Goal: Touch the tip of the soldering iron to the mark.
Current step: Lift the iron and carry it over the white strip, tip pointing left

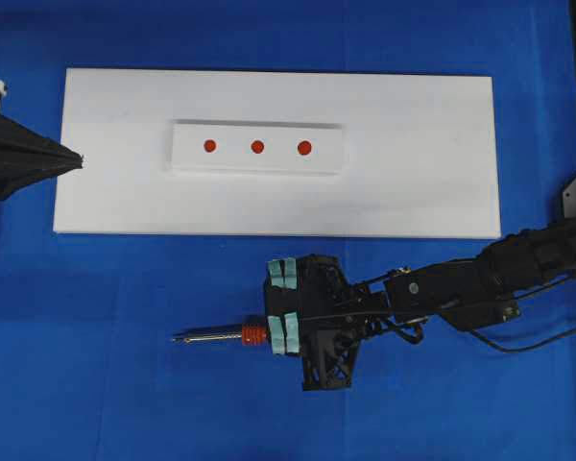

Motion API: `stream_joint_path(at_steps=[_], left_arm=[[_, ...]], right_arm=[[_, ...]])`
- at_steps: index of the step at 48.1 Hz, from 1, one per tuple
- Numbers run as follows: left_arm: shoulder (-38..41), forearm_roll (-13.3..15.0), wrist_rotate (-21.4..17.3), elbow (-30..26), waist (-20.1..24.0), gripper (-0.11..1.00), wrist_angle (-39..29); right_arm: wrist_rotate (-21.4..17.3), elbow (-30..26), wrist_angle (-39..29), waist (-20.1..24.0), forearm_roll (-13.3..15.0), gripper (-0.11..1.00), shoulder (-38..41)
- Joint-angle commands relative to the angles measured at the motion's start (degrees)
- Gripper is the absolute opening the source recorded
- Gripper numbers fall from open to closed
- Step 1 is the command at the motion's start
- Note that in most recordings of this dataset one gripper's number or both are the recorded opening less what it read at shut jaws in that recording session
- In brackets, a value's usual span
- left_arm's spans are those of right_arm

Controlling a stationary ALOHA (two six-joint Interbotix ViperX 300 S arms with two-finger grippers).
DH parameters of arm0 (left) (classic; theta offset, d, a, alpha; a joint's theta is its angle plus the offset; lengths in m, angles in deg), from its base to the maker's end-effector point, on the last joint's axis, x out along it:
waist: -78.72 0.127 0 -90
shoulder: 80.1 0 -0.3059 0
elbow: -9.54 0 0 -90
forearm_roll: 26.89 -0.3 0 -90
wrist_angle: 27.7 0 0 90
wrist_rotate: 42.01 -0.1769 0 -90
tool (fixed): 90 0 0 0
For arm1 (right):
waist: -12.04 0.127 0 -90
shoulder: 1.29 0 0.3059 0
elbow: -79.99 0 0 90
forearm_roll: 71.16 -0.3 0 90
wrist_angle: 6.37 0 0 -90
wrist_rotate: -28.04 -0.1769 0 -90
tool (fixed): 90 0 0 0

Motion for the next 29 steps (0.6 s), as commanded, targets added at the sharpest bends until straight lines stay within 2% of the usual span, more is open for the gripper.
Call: stream_joint_path(at_steps=[1, 12, 23, 29], left_arm=[[0.18, -0.18, 0.09, -0.62, -0.09, 0.0, 0.35], [0.0, -0.18, 0.09, -0.53, -0.09, 0.0, 0.35], [-0.09, -0.18, 0.09, -0.53, -0.09, 0.0, 0.26], [-0.09, -0.18, 0.09, -0.53, -0.09, 0.0, 0.26]], right_arm=[[0.0, -0.88, -1.14, 0.35, -0.18, 0.06, -3.08], [0.0, -1.14, -10.37, 0.26, 0.26, 0.06, -11.95], [0.0, -2.99, -20.74, 0.26, 2.29, 0.06, -19.69], [0.0, -4.75, -24.87, 0.26, 3.43, 0.06, -21.36]])
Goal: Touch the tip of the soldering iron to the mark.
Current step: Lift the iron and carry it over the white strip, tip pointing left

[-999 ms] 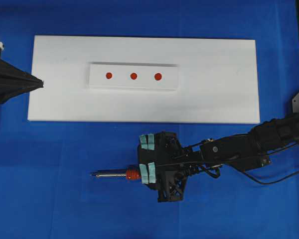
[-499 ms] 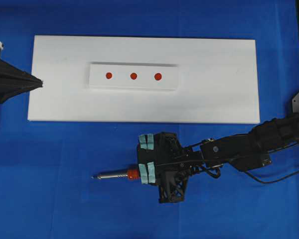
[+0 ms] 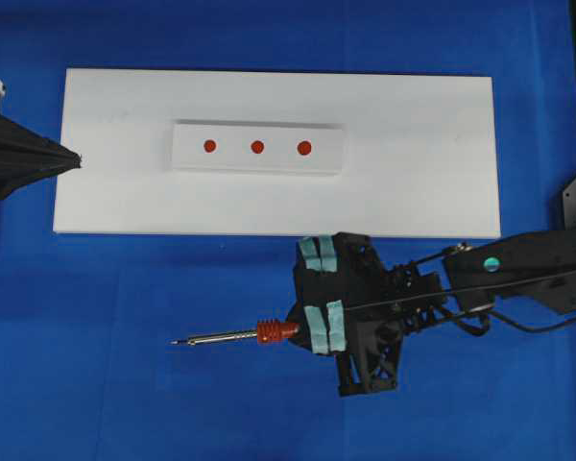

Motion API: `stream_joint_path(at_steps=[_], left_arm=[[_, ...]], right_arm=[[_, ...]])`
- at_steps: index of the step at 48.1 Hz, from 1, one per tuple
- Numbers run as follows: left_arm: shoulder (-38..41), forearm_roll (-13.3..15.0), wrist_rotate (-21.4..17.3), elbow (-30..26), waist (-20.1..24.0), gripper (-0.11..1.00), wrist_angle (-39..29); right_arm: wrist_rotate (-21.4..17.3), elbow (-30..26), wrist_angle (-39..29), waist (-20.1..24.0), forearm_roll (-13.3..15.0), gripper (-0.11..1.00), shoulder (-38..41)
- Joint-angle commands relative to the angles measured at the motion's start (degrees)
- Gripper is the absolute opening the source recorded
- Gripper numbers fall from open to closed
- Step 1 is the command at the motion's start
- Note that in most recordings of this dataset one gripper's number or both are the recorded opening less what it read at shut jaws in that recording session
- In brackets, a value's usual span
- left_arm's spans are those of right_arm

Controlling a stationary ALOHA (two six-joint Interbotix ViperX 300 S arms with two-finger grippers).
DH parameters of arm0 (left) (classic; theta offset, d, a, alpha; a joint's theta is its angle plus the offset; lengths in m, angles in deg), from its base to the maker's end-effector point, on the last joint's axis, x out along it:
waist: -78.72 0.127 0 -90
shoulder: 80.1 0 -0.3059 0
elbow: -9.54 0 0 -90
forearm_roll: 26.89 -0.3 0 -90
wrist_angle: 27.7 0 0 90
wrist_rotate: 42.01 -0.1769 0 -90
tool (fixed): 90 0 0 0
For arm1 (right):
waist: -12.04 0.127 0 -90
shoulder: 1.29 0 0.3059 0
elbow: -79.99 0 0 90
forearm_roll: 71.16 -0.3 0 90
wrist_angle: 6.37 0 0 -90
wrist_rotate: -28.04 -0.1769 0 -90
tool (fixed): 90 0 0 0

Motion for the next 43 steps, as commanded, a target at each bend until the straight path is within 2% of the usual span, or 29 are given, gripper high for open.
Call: stream_joint_path(at_steps=[1, 14, 22, 33, 38, 43], left_arm=[[0.18, -0.09, 0.09, -0.53, -0.09, 0.0, 0.26], [0.18, -0.09, 0.09, -0.26, -0.09, 0.0, 0.35], [0.09, -0.09, 0.35, -0.35, -0.09, 0.0, 0.35], [0.09, -0.09, 0.7, -0.26, -0.09, 0.0, 0.35], [0.09, -0.09, 0.7, -0.35, -0.18, 0.0, 0.26], [0.09, -0.09, 0.79, -0.26, -0.09, 0.0, 0.35]], right_arm=[[-0.09, -2.46, -2.55, -0.09, 0.79, 0.06, -2.46], [-0.09, -2.9, -3.69, -0.18, 1.85, 0.06, -2.02], [0.0, -2.46, -4.13, -1.67, 3.78, 0.06, -2.46], [1.23, -1.67, -6.42, -7.91, 7.82, 0.06, -3.43], [2.46, -1.23, -7.21, -11.95, 10.46, 0.06, -3.87], [4.57, -1.23, -7.73, -15.56, 11.78, 0.06, -3.96]])
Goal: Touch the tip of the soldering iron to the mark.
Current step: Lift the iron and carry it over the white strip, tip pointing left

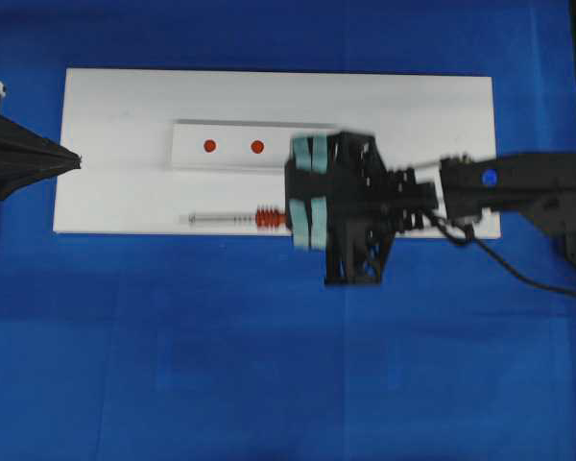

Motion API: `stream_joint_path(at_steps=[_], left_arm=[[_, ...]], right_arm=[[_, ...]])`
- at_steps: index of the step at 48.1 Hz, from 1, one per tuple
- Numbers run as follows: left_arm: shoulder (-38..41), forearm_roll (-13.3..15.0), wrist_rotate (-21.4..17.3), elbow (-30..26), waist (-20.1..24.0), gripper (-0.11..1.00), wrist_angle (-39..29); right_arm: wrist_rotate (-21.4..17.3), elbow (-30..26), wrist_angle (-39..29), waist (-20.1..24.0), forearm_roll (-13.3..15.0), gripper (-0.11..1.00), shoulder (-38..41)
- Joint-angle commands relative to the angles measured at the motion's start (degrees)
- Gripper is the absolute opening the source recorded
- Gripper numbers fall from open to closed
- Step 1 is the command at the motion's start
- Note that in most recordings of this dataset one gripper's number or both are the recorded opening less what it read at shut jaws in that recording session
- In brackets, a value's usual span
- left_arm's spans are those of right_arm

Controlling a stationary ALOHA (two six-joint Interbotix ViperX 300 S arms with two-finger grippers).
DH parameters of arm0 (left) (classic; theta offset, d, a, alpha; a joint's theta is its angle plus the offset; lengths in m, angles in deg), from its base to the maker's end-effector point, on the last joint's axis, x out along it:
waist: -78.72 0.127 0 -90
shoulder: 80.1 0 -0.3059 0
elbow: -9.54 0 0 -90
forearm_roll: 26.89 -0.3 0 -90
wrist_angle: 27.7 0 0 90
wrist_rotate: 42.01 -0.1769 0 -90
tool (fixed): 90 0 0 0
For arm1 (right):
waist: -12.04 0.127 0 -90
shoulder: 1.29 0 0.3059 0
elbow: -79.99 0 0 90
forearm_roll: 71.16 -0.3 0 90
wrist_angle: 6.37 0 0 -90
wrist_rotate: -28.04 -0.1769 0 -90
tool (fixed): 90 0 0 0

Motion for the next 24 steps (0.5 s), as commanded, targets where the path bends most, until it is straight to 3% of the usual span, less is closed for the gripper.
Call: stream_joint_path(at_steps=[1, 10, 24], left_arm=[[0.18, -0.09, 0.0, -0.53, -0.18, 0.0, 0.35], [0.18, -0.09, 0.0, -0.53, -0.09, 0.0, 0.35], [0.18, -0.09, -0.09, -0.53, -0.09, 0.0, 0.35]], right_arm=[[1.58, -0.53, -0.18, -2.64, 1.05, 0.06, -1.85], [6.59, -1.05, -0.53, -7.47, 1.05, 0.06, -1.76], [9.76, -1.41, -0.62, -11.43, 1.05, 0.06, -1.76]])
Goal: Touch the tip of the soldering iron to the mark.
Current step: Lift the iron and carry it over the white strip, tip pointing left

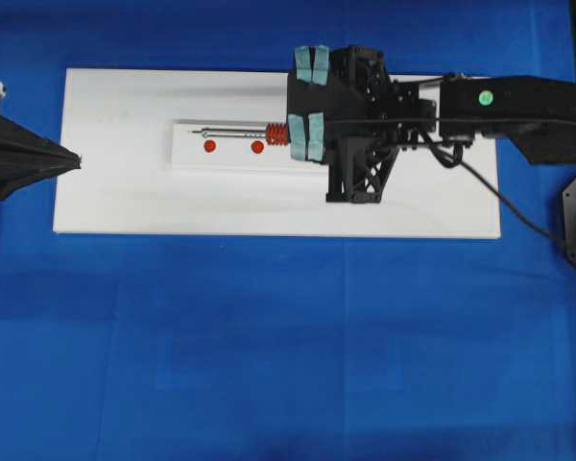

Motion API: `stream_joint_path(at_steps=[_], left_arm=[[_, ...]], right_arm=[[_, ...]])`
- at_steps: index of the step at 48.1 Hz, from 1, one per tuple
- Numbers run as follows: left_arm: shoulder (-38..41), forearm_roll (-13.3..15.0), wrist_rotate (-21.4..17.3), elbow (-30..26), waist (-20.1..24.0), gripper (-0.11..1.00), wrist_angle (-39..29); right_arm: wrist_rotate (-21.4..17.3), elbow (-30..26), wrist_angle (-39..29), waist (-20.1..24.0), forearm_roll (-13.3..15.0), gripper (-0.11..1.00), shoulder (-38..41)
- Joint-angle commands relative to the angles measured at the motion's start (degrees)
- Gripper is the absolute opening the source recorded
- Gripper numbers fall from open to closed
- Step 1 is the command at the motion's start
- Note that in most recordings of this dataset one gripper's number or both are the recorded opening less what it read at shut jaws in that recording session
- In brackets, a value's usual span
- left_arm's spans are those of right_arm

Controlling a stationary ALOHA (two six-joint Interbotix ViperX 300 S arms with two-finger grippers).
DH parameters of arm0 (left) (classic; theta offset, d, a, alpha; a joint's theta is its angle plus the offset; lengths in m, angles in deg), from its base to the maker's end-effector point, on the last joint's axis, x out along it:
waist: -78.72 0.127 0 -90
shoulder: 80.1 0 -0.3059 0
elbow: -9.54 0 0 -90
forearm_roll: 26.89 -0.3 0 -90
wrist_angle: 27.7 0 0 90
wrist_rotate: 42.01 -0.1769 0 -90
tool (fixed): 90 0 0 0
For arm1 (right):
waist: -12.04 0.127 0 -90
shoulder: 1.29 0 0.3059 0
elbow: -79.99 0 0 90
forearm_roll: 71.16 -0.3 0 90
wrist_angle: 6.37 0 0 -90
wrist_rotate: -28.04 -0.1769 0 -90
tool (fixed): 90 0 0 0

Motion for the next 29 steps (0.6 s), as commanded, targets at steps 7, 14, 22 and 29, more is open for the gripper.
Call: stream_joint_path(at_steps=[7, 14, 22, 29], left_arm=[[0.18, -0.09, -0.09, -0.53, -0.09, 0.0, 0.44], [0.18, -0.09, -0.09, -0.53, -0.09, 0.0, 0.44], [0.18, -0.09, -0.09, -0.53, -0.09, 0.0, 0.44], [0.18, -0.09, -0.09, -0.53, -0.09, 0.0, 0.53]], right_arm=[[1.41, -1.58, 0.35, -2.11, 0.09, 0.06, -1.85], [1.67, -1.58, 0.26, -2.2, 0.09, 0.06, -1.76], [1.76, -1.58, -0.53, -2.2, 0.09, 0.06, -1.85], [1.76, -1.49, -2.81, -2.2, -0.09, 0.06, -1.76]])
